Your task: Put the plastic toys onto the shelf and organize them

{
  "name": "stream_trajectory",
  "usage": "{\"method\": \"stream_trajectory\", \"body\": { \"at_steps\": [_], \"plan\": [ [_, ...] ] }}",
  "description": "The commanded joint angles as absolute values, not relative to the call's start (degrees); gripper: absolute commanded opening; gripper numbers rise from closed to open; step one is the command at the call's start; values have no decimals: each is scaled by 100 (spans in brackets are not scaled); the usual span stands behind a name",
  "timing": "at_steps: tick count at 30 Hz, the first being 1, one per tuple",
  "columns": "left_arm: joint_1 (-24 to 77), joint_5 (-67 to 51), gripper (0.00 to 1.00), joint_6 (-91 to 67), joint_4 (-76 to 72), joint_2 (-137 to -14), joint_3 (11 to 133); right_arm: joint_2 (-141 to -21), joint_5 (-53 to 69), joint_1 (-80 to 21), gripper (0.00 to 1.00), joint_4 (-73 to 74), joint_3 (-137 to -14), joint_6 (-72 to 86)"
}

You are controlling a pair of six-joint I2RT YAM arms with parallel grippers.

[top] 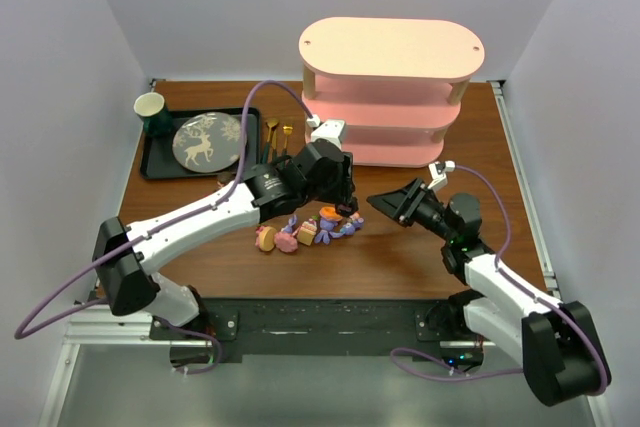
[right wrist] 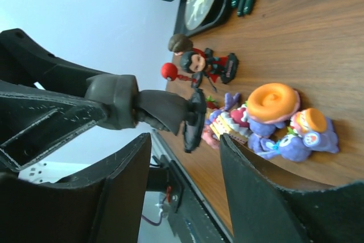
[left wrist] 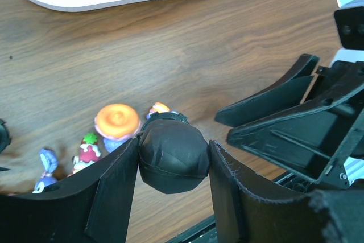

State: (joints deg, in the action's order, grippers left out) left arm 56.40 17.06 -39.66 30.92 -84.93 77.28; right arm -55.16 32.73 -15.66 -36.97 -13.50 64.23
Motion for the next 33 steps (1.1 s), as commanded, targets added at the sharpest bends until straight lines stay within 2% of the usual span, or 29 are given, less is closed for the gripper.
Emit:
{"method": "stream_trajectory", "body": {
  "at_steps": [1, 7, 14, 33],
  "plan": [
    [5739, 1907, 0, -4069, 2813, -8578, 8112, -5791, 3498, -1617, 54, -4788, -1178, 6784],
    [5818, 2021, 0, -4113, 2786, -8613, 8139, -6204, 3542, -1687, 45, -5466, -915, 7048],
    [5854, 2101, 0, -4148, 2742, -8622, 8095, -6267, 3472, -1793, 35, -5563, -835, 7040],
    [5959, 2083, 0, -4166, 2777, -8640, 8095, -6671, 3182, -1986, 29, -5722, -730, 6908]
  ]
}}
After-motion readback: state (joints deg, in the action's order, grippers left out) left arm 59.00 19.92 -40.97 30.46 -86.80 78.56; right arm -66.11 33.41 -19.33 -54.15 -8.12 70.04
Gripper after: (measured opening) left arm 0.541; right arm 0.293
